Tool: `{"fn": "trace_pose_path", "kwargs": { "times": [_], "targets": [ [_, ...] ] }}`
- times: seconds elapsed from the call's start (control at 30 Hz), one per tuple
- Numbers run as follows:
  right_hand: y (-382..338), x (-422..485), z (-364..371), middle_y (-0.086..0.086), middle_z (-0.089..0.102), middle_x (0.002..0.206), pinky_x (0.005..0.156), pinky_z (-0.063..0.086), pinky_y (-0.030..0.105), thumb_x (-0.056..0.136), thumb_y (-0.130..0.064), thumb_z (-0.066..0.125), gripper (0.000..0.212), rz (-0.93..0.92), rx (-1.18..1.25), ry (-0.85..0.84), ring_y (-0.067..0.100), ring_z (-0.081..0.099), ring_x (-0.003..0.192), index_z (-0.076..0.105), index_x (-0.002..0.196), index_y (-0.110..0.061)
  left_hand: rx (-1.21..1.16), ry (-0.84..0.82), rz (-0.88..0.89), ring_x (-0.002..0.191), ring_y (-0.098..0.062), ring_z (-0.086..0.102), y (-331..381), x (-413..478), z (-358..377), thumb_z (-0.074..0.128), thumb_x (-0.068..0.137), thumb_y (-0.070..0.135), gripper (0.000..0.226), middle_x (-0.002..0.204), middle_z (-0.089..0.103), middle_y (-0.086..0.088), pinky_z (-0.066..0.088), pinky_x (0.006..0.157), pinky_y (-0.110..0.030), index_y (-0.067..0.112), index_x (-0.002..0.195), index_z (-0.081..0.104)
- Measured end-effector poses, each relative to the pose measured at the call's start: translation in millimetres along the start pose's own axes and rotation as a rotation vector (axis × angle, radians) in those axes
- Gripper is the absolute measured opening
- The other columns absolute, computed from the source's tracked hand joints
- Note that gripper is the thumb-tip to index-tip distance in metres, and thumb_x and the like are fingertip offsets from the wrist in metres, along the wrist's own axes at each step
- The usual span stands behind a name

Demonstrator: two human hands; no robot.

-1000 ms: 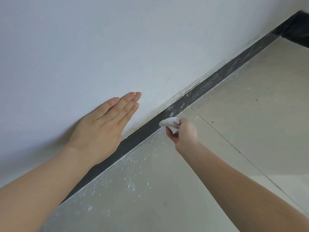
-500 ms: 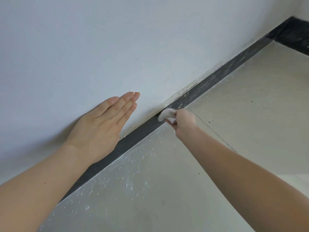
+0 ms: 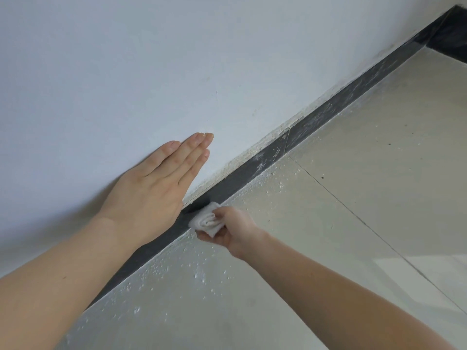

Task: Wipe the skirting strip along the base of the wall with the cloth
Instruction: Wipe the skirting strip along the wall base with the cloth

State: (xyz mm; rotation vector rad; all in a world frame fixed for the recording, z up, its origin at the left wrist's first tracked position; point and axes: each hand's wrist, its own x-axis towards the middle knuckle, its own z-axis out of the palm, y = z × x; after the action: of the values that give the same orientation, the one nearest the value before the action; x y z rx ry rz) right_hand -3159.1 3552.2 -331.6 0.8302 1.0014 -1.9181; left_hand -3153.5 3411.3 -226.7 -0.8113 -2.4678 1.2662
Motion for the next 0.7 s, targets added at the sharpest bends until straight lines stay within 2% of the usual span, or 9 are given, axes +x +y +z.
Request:
{"fn": "trace_pose_path", "kwargs": {
  "times": [0.1, 0.2, 0.27, 0.33, 0.43, 0.5, 0.57, 0.6, 0.7],
  "targets": [
    [-40, 4, 0, 0.026, 0.054, 0.129, 0.057, 0.059, 0.028, 0.092, 0.003, 0.04, 0.036, -0.131, -0.034, 0.034, 0.024, 0.062, 0.077, 0.047, 0.127, 0.005, -0.032, 0.014, 0.021, 0.148, -0.026, -0.005, 1, 0, 4, 0.007, 0.091, 0.019, 0.065, 0.159, -0.009, -0.016, -0.007, 0.12, -0.038, -0.001, 0.152, 0.002],
    [-85, -2, -18, 0.024, 0.05, 0.135, 0.052, 0.057, 0.025, 0.092, 0.004, 0.038, 0.042, -0.269, 0.03, 0.154, 0.022, 0.06, 0.078, 0.041, 0.135, 0.005, 0.01, 0.04, 0.02, 0.148, -0.026, -0.005, 2, -1, 7, 0.005, 0.092, 0.019, 0.064, 0.159, -0.01, -0.016, -0.007, 0.12, -0.038, 0.0, 0.153, 0.0],
    [-104, -7, -37, 0.024, 0.05, 0.134, 0.051, 0.056, 0.023, 0.093, 0.003, 0.04, 0.037, -0.372, 0.13, 0.199, 0.022, 0.06, 0.076, 0.044, 0.13, 0.005, 0.022, 0.048, 0.011, 0.148, -0.026, -0.006, 3, -1, 8, 0.006, 0.093, 0.021, 0.064, 0.159, -0.011, -0.016, -0.007, 0.12, -0.038, 0.0, 0.152, -0.002],
    [-113, -12, -54, 0.023, 0.055, 0.126, 0.053, 0.057, 0.023, 0.093, 0.002, 0.044, 0.024, -0.433, 0.271, 0.251, 0.023, 0.063, 0.078, 0.054, 0.115, 0.005, 0.013, 0.059, -0.002, 0.148, -0.026, -0.006, 3, 1, 8, 0.008, 0.093, 0.023, 0.065, 0.159, -0.01, -0.016, -0.007, 0.12, -0.038, 0.001, 0.153, -0.001],
    [-97, -6, -68, 0.021, 0.064, 0.104, 0.049, 0.058, 0.025, 0.094, -0.003, 0.041, 0.019, -0.358, 0.392, 0.286, 0.024, 0.064, 0.071, 0.053, 0.107, 0.003, 0.001, 0.072, -0.026, 0.148, -0.025, -0.003, 4, 3, 8, 0.013, 0.093, 0.022, 0.065, 0.16, -0.006, -0.015, -0.006, 0.12, -0.038, 0.001, 0.153, 0.004],
    [-69, 3, -58, 0.018, 0.063, 0.083, 0.049, 0.059, 0.027, 0.092, 0.0, 0.037, 0.015, -0.19, 0.252, 0.227, 0.025, 0.062, 0.068, 0.052, 0.09, 0.002, -0.051, 0.079, -0.044, 0.148, -0.024, 0.001, 5, 5, 8, 0.019, 0.092, 0.022, 0.065, 0.16, -0.002, -0.014, -0.003, 0.12, -0.037, 0.001, 0.153, 0.009],
    [-47, 15, -41, 0.016, 0.063, 0.071, 0.051, 0.057, 0.022, 0.093, 0.003, 0.034, 0.02, -0.065, 0.053, 0.099, 0.02, 0.063, 0.061, 0.052, 0.084, 0.001, -0.077, 0.104, -0.055, 0.148, -0.023, 0.003, 6, 7, 6, 0.022, 0.092, 0.022, 0.066, 0.16, 0.001, -0.013, -0.002, 0.12, -0.036, 0.001, 0.153, 0.011],
    [-44, 22, -35, 0.015, 0.063, 0.073, 0.051, 0.056, 0.02, 0.095, 0.002, 0.033, 0.019, -0.05, -0.027, 0.077, 0.017, 0.063, 0.059, 0.052, 0.089, 0.001, -0.096, 0.112, -0.06, 0.148, -0.022, 0.003, 7, 7, 6, 0.023, 0.091, 0.022, 0.066, 0.161, 0.002, -0.013, -0.002, 0.12, -0.036, 0.001, 0.153, 0.011],
    [-65, 43, -37, 0.015, 0.051, 0.107, 0.047, 0.053, 0.021, 0.095, -0.001, 0.037, 0.024, -0.148, -0.073, 0.211, 0.019, 0.058, 0.071, 0.046, 0.116, -0.008, -0.131, 0.099, -0.04, 0.148, -0.021, 0.004, 7, 7, 5, 0.028, 0.091, 0.022, 0.067, 0.161, 0.003, -0.011, -0.001, 0.12, -0.034, 0.002, 0.153, 0.012]
  ]
}}
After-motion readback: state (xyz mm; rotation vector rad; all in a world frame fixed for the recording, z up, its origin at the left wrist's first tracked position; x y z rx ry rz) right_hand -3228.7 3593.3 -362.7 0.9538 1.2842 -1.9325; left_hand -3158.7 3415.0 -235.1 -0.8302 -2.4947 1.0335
